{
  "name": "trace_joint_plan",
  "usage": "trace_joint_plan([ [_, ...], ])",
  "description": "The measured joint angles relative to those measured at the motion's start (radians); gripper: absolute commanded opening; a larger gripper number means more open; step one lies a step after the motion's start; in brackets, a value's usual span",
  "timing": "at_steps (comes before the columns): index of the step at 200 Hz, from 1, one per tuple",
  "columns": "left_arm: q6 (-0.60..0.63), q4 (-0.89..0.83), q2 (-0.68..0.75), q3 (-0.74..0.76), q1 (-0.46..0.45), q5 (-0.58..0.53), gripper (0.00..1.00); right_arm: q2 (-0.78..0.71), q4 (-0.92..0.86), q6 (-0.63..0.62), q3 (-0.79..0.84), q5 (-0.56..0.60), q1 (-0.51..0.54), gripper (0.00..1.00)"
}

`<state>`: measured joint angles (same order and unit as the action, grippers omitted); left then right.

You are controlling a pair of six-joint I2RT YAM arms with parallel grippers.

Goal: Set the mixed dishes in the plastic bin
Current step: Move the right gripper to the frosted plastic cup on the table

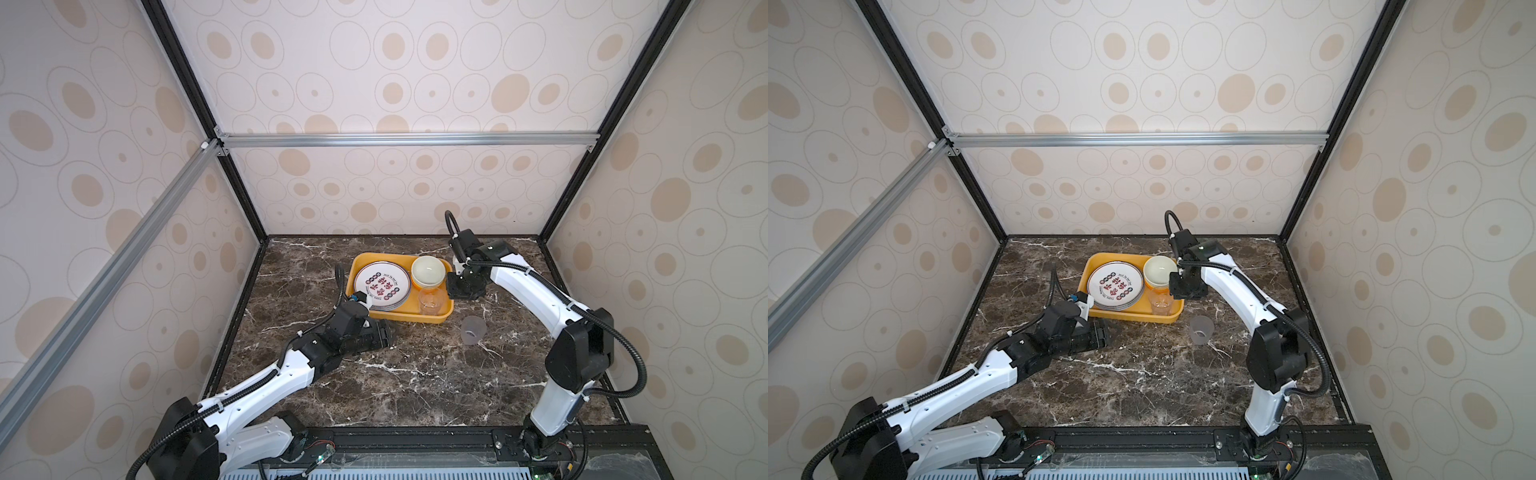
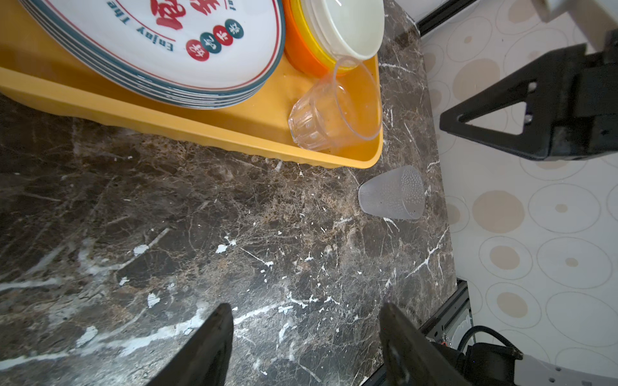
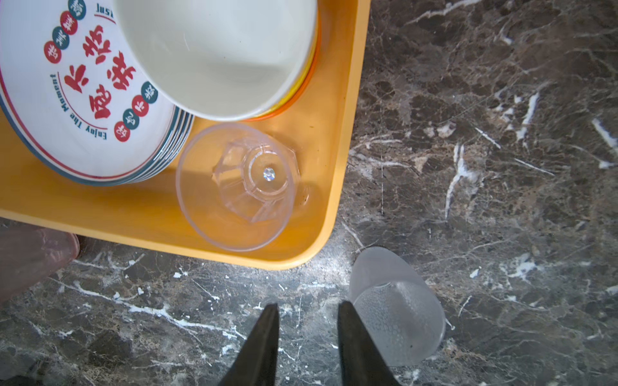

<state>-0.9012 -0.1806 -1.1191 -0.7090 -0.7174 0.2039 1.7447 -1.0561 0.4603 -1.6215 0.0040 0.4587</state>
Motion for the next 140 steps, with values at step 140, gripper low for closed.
trace_joint_plan([
  [140, 0.114, 0.05, -0.259, -0.192, -0.193, 0.037, 0.69, -0.4, 0.077, 0.1, 0.508, -0.046, -0.222, 0.46],
])
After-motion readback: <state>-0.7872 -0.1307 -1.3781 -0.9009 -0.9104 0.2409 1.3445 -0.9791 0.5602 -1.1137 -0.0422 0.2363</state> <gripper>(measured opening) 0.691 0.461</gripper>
